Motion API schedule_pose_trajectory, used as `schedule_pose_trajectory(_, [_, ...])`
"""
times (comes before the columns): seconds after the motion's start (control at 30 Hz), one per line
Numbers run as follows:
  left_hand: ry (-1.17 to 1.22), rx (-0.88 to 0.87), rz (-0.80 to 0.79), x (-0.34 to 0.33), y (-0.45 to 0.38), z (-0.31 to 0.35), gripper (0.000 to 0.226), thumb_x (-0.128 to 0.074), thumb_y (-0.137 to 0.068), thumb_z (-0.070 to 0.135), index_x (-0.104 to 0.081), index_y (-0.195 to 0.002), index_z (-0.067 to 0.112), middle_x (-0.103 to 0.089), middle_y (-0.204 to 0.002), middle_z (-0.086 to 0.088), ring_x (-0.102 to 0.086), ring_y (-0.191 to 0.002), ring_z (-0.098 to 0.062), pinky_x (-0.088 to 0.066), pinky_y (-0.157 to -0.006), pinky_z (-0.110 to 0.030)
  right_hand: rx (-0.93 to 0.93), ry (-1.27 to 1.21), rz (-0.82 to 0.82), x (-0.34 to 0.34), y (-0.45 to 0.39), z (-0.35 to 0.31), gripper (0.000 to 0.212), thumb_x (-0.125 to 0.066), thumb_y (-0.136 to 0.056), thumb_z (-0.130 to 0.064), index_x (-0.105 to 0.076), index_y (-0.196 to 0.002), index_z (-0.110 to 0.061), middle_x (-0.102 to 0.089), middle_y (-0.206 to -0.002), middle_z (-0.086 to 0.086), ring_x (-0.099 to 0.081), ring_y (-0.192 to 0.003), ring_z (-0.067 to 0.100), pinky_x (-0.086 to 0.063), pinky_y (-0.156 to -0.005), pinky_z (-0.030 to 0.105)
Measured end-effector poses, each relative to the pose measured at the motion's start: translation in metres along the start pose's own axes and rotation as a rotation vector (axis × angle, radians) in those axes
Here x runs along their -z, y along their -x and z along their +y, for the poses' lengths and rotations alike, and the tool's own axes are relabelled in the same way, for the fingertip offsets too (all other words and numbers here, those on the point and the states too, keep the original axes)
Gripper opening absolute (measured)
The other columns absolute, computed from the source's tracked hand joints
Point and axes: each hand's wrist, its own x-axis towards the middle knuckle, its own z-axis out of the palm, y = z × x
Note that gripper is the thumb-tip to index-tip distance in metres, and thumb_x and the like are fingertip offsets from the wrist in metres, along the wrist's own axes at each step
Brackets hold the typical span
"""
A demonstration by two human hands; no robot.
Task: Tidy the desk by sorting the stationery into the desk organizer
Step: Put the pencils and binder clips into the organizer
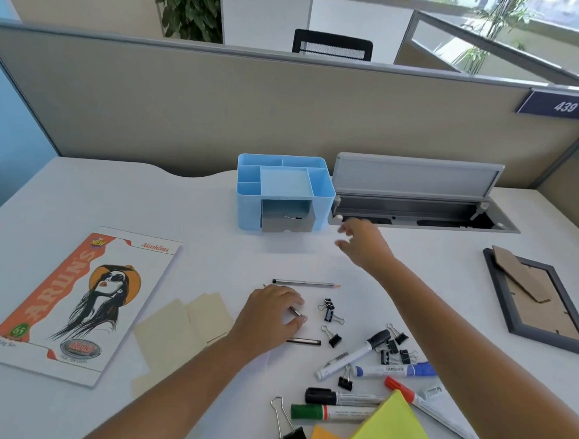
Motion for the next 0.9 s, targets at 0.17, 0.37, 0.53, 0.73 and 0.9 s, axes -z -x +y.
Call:
schedule_pose_trajectory(0.17, [-0.147,-0.02,-0.063,-0.002,-0.026,0.032,0.034,-0.05,-0.092,0.037,-0.055,-0.122,0.022,-0.056,-0.121,0.008,-0.049,-0.109,-0.015,-0.027,-0.089,-0.028,-0.105,0.14,-0.131,-0.029,0.035,0.049,0.037,-0.048,-0.094,-0.015,-0.044,-0.131,-0.013,-0.045,-0.136,0.01,-0.047,-0.12,0.028,-0.042,-0.093,0.036])
schedule_pose_trajectory(0.37, [-0.241,0.06,-0.183,-0.021,-0.045,0.053,0.031,-0.052,-0.091,0.035,-0.059,-0.116,0.02,-0.056,-0.114,0.001,-0.047,-0.107,-0.019,-0.029,-0.087,-0.031,-0.09,0.148,-0.1,-0.034,0.036,0.052,0.037,-0.045,-0.094,-0.013,-0.043,-0.131,-0.015,-0.046,-0.134,0.008,-0.049,-0.117,0.027,-0.043,-0.088,0.034])
schedule_pose_trajectory(0.53, [-0.125,0.142,-0.168,-0.029,-0.048,0.055,0.022,-0.057,-0.089,0.03,-0.06,-0.106,0.017,-0.056,-0.106,-0.002,-0.051,-0.1,-0.02,-0.031,-0.082,-0.027,-0.084,0.143,-0.083,-0.037,0.037,0.055,0.037,-0.043,-0.095,-0.014,-0.042,-0.132,-0.014,-0.046,-0.135,0.007,-0.049,-0.117,0.026,-0.042,-0.088,0.032])
schedule_pose_trajectory(0.73, [0.073,0.223,-0.092,-0.02,-0.048,0.058,0.027,-0.055,-0.09,0.017,-0.055,-0.117,0.016,-0.048,-0.112,-0.001,-0.056,-0.092,-0.018,-0.039,-0.075,-0.02,-0.081,0.119,-0.056,-0.04,0.041,0.056,0.036,-0.042,-0.095,-0.014,-0.042,-0.132,-0.015,-0.044,-0.138,0.005,-0.046,-0.121,0.024,-0.042,-0.092,0.033])
schedule_pose_trajectory(0.9, [0.18,0.184,0.066,0.014,-0.073,0.051,0.033,-0.063,-0.086,0.018,-0.055,-0.118,0.013,-0.051,-0.101,-0.001,-0.056,-0.086,-0.015,-0.042,-0.081,-0.022,-0.069,0.107,-0.05,-0.04,0.043,0.055,0.036,-0.041,-0.095,-0.014,-0.042,-0.132,-0.014,-0.045,-0.137,0.005,-0.046,-0.121,0.024,-0.042,-0.092,0.032])
